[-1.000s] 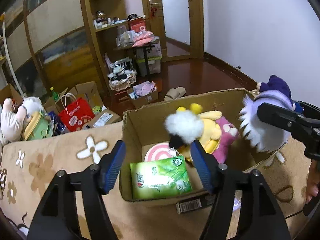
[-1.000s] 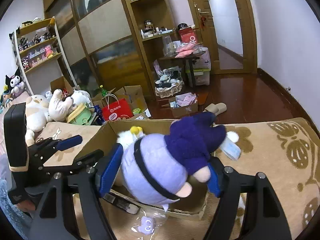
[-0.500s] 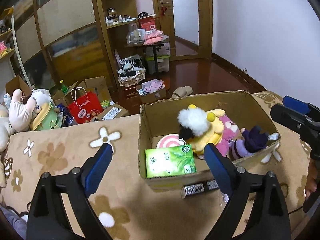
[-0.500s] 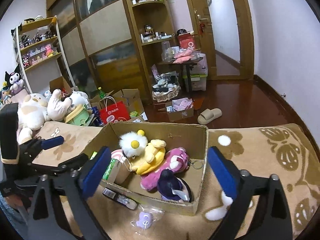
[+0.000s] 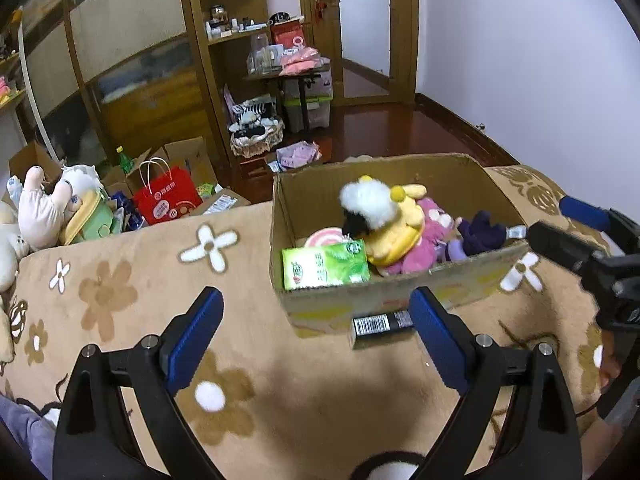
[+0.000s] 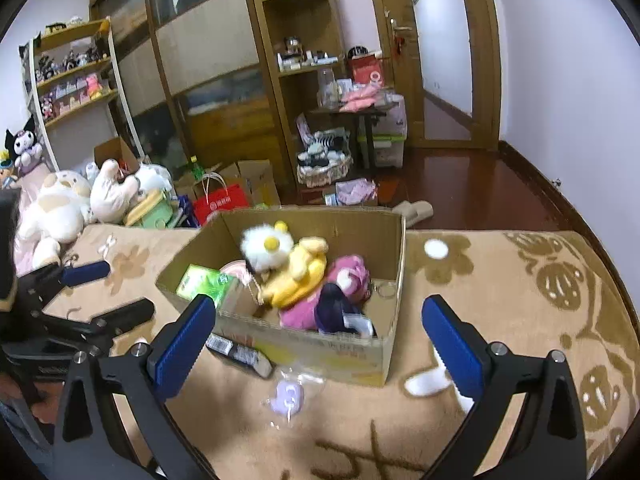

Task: Organize soft objects
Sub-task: 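Withdraw both tools toward the black box and the clear bag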

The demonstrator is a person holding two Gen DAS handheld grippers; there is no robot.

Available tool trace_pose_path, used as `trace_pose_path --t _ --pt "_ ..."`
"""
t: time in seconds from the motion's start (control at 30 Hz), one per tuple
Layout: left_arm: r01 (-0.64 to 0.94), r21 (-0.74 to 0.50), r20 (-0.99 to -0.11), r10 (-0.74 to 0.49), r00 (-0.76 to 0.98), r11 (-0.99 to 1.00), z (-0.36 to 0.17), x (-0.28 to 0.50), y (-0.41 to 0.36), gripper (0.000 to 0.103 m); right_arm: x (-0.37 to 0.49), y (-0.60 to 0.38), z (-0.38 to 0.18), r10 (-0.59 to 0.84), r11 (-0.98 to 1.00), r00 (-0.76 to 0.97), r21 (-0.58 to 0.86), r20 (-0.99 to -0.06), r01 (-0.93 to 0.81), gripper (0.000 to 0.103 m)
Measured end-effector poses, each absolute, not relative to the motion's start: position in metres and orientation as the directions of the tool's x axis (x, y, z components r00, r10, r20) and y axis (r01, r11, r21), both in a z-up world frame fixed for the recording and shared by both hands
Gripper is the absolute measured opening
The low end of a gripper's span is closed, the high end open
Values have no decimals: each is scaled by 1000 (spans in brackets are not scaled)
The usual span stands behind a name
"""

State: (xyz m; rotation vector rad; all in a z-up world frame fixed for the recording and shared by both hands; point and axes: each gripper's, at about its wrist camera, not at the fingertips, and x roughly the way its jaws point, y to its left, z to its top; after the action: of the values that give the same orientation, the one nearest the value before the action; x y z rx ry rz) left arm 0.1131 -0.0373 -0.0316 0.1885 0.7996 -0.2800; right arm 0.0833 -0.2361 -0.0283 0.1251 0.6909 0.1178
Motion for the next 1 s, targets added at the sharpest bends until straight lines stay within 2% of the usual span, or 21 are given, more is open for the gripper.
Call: trace_pose_path --t 0.23,0.43,1.0 --pt "305 21 -753 -186 631 952 -42 117 -33 93 82 -227 -56 137 990 709 118 -692 -76 103" --pt "311 35 -768 -174 616 950 -59 129 -41 93 93 -224 -77 137 990 670 118 -729 -74 103" --pt "312 -106 -827 -258 500 944 -92 148 -57 93 109 -215 -118 140 990 573 106 -808 -92 103"
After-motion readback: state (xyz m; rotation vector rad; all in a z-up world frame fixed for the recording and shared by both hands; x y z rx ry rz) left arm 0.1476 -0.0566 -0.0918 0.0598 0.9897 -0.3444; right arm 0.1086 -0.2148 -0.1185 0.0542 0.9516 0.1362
